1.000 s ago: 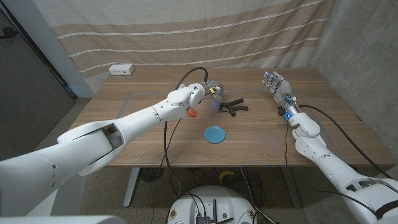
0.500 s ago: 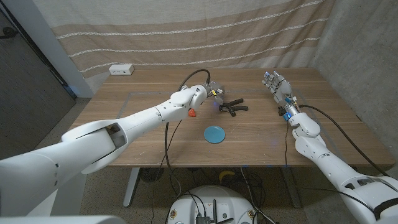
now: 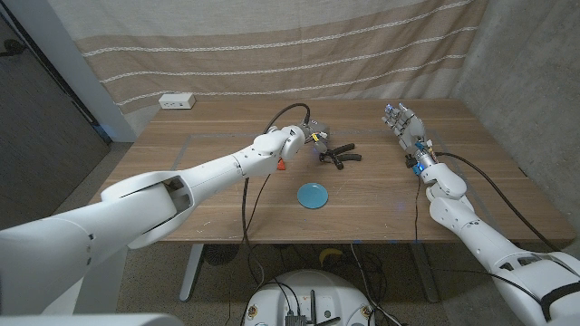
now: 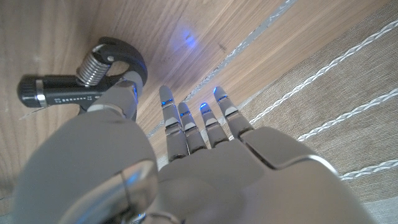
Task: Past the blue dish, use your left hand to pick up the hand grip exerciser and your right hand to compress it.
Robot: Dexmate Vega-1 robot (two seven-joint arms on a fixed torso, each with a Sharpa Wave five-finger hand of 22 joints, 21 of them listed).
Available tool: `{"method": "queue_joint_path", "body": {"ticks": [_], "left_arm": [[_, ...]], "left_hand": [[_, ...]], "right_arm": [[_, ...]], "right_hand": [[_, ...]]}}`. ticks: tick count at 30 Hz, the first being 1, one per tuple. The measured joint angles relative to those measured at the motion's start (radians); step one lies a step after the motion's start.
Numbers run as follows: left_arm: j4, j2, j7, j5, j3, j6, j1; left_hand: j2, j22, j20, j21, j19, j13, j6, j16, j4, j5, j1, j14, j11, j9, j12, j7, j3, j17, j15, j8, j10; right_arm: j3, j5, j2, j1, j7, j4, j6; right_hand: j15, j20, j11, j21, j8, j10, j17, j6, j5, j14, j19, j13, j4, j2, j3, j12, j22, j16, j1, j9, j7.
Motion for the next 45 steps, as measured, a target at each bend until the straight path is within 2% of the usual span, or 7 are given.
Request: {"method": "queue_joint_path", "body": {"ticks": [15,18,30,35,38,42,45], "left_arm": [[0.07,-0.031,0.011,-0.022,0.03,-0.037,-0.028],[0.07,-0.031,0.012,-0.025,0.03,-0.041,-0.028],[0.114,-0.051,0.018,-0.036,0.052,-0.059,-0.045],[0.118,-0.053,0.019,-0.04,0.054,-0.063,-0.047],[0.128,-0.058,0.017,-0.041,0.063,-0.064,-0.049],[0.128,-0.06,0.015,-0.041,0.068,-0.064,-0.05],[0.126,-0.059,0.015,-0.041,0.07,-0.062,-0.049]], "left_hand": [[0.0,0.0,0.005,-0.007,0.005,0.0,0.028,0.0,-0.001,0.0,0.0,0.005,0.005,0.005,-0.008,0.008,-0.015,0.0,-0.005,0.0,0.013],[0.005,0.0,0.003,-0.007,0.007,0.0,0.03,0.0,-0.002,0.0,0.005,0.005,0.002,0.005,-0.008,0.005,-0.016,0.0,-0.005,0.0,0.016],[0.031,0.0,0.0,-0.014,0.011,0.0,0.068,0.0,-0.002,0.0,0.031,0.005,0.005,0.004,-0.008,0.025,-0.016,0.0,-0.005,0.0,0.02],[0.051,0.0,0.001,-0.018,0.012,0.0,0.123,0.0,-0.004,0.004,0.057,0.005,0.011,0.005,-0.008,0.036,-0.018,0.0,-0.005,0.016,0.025],[0.058,0.0,0.006,-0.022,0.016,0.0,0.193,0.0,-0.008,0.004,0.082,0.015,0.014,0.021,-0.008,0.041,-0.022,0.0,-0.004,0.053,0.036],[0.062,0.0,0.004,-0.022,0.019,0.0,0.237,0.0,-0.011,0.008,0.113,0.025,0.007,0.022,-0.008,0.064,-0.027,0.0,-0.004,0.086,0.065],[0.067,0.0,0.003,-0.022,0.033,0.0,0.251,0.0,-0.014,0.014,0.155,0.04,0.007,0.022,-0.008,0.079,-0.027,0.0,-0.004,0.093,0.083]], "right_arm": [[0.001,0.0,0.013,0.021,0.009,0.037,0.01],[0.001,0.0,0.015,0.024,0.009,0.043,0.01],[-0.001,-0.004,0.021,0.035,0.014,0.062,0.017],[-0.001,-0.004,0.023,0.038,0.013,0.065,0.017],[-0.001,-0.005,0.023,0.039,0.013,0.066,0.018],[-0.002,-0.005,0.023,0.041,0.013,0.07,0.018],[-0.002,-0.005,0.023,0.042,0.015,0.072,0.018]], "right_hand": [[0.004,0.006,0.004,0.0,0.0,0.004,0.0,0.0,0.0,0.004,-0.006,0.0,0.0,0.0,0.0,0.0,0.0,0.0,0.0,0.005,0.0],[0.006,0.006,0.004,0.0,0.0,0.004,0.0,0.0,0.0,0.006,-0.006,0.0,0.0,0.0,0.0,0.0,0.0,0.0,0.0,0.005,0.0],[0.006,0.011,0.004,0.0,0.0,0.004,0.0,0.0,0.0,0.006,0.0,0.002,0.0,0.0,0.0,0.0,0.0,0.0,0.0,0.005,0.0],[0.006,0.011,0.004,0.0,0.0,0.003,0.0,0.0,0.0,0.006,0.0,0.005,-0.003,0.0,-0.003,0.0,0.0,0.0,0.0,0.005,0.0],[0.006,0.011,0.004,0.0,0.0,0.003,0.0,0.0,0.0,0.006,0.0,0.005,-0.003,0.0,-0.003,0.0,0.0,0.0,0.0,0.005,0.0],[0.009,0.011,0.004,0.0,0.0,0.003,0.0,0.0,0.0,0.009,0.0,0.005,-0.003,0.0,-0.003,0.0,0.0,0.0,0.0,0.005,0.0],[0.009,0.011,0.004,0.0,0.0,0.003,0.0,0.0,0.0,0.009,0.0,0.005,-0.003,0.0,-0.003,0.0,0.0,0.0,0.0,0.005,0.0]]}}
